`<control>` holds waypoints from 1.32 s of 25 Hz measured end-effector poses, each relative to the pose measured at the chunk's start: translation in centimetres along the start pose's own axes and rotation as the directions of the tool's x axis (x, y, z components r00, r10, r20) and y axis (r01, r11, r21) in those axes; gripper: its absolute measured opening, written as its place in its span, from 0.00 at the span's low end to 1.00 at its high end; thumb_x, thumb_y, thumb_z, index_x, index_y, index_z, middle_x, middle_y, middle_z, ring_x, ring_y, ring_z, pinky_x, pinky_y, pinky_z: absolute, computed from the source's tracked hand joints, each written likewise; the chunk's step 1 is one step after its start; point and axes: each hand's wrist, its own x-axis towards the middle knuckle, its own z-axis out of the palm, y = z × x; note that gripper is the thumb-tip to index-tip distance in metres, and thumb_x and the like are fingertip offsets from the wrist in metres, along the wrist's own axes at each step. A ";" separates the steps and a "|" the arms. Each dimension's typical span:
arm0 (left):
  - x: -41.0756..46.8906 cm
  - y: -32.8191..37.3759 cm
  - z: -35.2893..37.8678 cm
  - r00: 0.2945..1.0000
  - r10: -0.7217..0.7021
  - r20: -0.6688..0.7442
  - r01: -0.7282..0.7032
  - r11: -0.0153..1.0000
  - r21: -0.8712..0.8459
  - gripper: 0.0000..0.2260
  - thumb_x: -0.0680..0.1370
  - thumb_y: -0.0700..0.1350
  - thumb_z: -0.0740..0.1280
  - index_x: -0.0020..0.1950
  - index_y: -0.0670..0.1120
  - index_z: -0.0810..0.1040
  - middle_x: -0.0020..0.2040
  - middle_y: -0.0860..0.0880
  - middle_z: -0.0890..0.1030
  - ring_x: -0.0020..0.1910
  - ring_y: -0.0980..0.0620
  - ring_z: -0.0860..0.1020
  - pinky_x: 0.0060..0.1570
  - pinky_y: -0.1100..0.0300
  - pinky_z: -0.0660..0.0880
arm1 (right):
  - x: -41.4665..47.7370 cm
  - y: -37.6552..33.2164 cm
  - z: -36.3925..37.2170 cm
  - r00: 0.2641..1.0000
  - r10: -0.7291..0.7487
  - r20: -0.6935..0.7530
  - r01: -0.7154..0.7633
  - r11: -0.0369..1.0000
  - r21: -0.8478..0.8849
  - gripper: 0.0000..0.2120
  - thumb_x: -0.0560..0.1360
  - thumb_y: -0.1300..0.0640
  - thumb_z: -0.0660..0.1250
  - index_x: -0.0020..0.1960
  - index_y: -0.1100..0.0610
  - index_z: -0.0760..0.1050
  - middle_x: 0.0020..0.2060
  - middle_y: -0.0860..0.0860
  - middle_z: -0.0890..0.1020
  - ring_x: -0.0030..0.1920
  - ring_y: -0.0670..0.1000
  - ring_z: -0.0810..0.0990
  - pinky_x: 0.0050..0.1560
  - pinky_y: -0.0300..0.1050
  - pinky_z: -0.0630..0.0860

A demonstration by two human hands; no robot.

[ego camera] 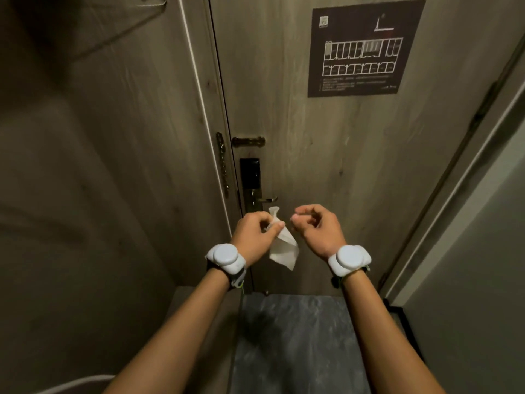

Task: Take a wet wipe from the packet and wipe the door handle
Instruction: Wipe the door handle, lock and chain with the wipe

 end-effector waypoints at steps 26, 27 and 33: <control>18.9 -10.3 -0.5 0.963 -0.249 -0.099 0.210 0.931 -0.297 0.10 0.74 0.49 0.73 0.36 0.47 0.77 0.31 0.54 0.80 0.30 0.61 0.78 0.31 0.68 0.74 | 21.3 2.5 5.9 0.964 0.061 0.260 -0.025 0.990 -0.140 0.02 0.75 0.59 0.70 0.47 0.57 0.80 0.42 0.58 0.85 0.46 0.59 0.84 0.53 0.55 0.81; 19.8 -12.1 -1.3 0.962 -0.256 -0.094 0.220 0.933 -0.285 0.10 0.74 0.50 0.73 0.35 0.49 0.77 0.30 0.57 0.79 0.29 0.64 0.77 0.30 0.72 0.72 | 22.2 3.1 7.0 0.973 0.071 0.220 -0.036 0.986 -0.161 0.01 0.75 0.59 0.70 0.46 0.56 0.79 0.41 0.57 0.85 0.45 0.59 0.84 0.53 0.56 0.81; 22.0 -20.0 -3.6 0.881 -0.464 -0.092 0.443 0.877 -0.186 0.11 0.80 0.52 0.62 0.37 0.57 0.68 0.33 0.57 0.72 0.30 0.61 0.73 0.41 0.75 0.73 | 24.8 6.9 10.6 0.983 0.164 0.086 -0.159 0.985 -0.066 0.05 0.77 0.64 0.64 0.44 0.56 0.73 0.35 0.64 0.83 0.37 0.56 0.87 0.44 0.54 0.82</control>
